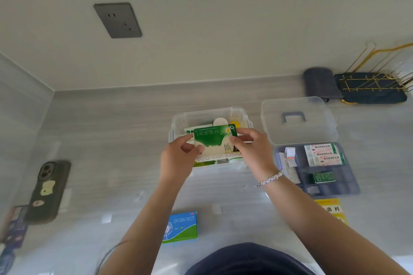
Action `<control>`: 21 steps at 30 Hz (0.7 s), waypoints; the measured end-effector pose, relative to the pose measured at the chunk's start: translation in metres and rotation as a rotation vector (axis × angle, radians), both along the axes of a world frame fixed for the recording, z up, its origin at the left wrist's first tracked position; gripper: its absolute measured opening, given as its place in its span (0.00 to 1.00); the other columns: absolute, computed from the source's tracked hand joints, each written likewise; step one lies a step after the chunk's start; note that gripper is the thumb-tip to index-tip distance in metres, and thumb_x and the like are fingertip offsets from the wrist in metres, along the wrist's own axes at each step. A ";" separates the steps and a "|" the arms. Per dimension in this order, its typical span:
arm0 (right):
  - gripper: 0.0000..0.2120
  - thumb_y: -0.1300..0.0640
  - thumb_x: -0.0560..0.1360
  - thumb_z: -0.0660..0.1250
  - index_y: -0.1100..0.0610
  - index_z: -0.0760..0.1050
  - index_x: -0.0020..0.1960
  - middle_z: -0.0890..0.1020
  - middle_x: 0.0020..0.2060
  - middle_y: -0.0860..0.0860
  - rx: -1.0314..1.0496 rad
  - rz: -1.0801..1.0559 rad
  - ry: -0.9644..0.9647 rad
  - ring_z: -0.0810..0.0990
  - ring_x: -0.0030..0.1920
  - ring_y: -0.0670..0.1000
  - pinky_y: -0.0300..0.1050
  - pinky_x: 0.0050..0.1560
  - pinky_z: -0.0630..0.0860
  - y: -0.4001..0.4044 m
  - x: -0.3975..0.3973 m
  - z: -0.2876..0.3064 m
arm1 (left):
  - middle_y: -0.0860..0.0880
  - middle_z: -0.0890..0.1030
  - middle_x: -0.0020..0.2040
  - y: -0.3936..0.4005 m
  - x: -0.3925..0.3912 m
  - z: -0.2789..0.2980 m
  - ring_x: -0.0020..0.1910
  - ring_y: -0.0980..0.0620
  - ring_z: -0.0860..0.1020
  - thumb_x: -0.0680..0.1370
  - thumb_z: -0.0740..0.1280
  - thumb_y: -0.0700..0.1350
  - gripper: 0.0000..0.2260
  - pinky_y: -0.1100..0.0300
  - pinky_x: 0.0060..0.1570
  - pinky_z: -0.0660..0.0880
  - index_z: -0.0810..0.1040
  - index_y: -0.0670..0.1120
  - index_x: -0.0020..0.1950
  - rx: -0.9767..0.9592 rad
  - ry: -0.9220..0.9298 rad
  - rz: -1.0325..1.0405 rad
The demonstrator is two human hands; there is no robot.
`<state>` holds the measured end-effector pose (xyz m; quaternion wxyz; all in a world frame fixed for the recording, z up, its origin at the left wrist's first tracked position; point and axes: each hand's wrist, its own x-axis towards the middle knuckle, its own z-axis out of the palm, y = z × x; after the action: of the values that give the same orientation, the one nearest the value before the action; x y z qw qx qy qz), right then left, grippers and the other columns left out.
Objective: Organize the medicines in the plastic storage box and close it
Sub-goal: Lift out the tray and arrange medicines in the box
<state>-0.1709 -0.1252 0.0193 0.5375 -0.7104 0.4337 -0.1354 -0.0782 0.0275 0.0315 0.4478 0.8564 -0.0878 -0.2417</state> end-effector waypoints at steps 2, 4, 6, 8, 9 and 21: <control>0.12 0.55 0.69 0.71 0.55 0.79 0.52 0.82 0.39 0.47 0.003 0.053 0.053 0.80 0.40 0.49 0.49 0.45 0.79 0.001 0.017 -0.010 | 0.54 0.82 0.38 0.002 0.015 -0.003 0.39 0.57 0.78 0.72 0.71 0.46 0.20 0.68 0.37 0.69 0.75 0.47 0.63 0.080 -0.018 -0.039; 0.13 0.54 0.68 0.71 0.55 0.78 0.52 0.82 0.40 0.48 -0.013 0.118 0.132 0.79 0.40 0.50 0.49 0.44 0.78 -0.001 0.029 -0.020 | 0.53 0.80 0.36 0.000 0.028 -0.006 0.36 0.56 0.77 0.72 0.70 0.46 0.19 0.64 0.37 0.71 0.76 0.45 0.63 0.180 -0.042 -0.087; 0.10 0.52 0.68 0.71 0.56 0.77 0.46 0.80 0.36 0.48 -0.087 0.217 0.252 0.76 0.37 0.48 0.41 0.35 0.73 -0.004 0.037 -0.029 | 0.52 0.79 0.36 -0.003 0.038 -0.009 0.31 0.57 0.75 0.73 0.70 0.45 0.18 0.64 0.32 0.70 0.75 0.45 0.62 0.274 -0.042 -0.143; 0.11 0.53 0.66 0.71 0.60 0.75 0.35 0.74 0.27 0.50 -0.179 0.333 0.362 0.71 0.30 0.49 0.39 0.29 0.64 -0.007 0.041 -0.035 | 0.48 0.79 0.43 -0.009 0.044 -0.012 0.30 0.55 0.75 0.73 0.68 0.45 0.18 0.63 0.29 0.68 0.73 0.45 0.62 0.388 -0.032 -0.247; 0.14 0.53 0.66 0.71 0.61 0.71 0.30 0.71 0.24 0.51 -0.207 0.386 0.402 0.69 0.27 0.50 0.39 0.27 0.61 -0.007 0.042 -0.038 | 0.46 0.79 0.47 -0.013 0.043 -0.014 0.33 0.53 0.76 0.73 0.68 0.44 0.17 0.62 0.30 0.69 0.72 0.44 0.62 0.462 -0.033 -0.335; 0.16 0.52 0.69 0.72 0.60 0.72 0.29 0.79 0.29 0.56 -0.138 0.515 0.545 0.73 0.29 0.49 0.36 0.27 0.65 -0.010 0.051 -0.052 | 0.43 0.75 0.59 -0.033 0.054 -0.018 0.33 0.49 0.80 0.76 0.65 0.50 0.29 0.60 0.29 0.74 0.56 0.41 0.71 0.571 0.183 -0.490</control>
<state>-0.1203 -0.1350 -0.0330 0.3696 -0.8407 0.3577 0.1693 -0.0241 -0.0059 0.0139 0.1261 0.8752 -0.1787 -0.4315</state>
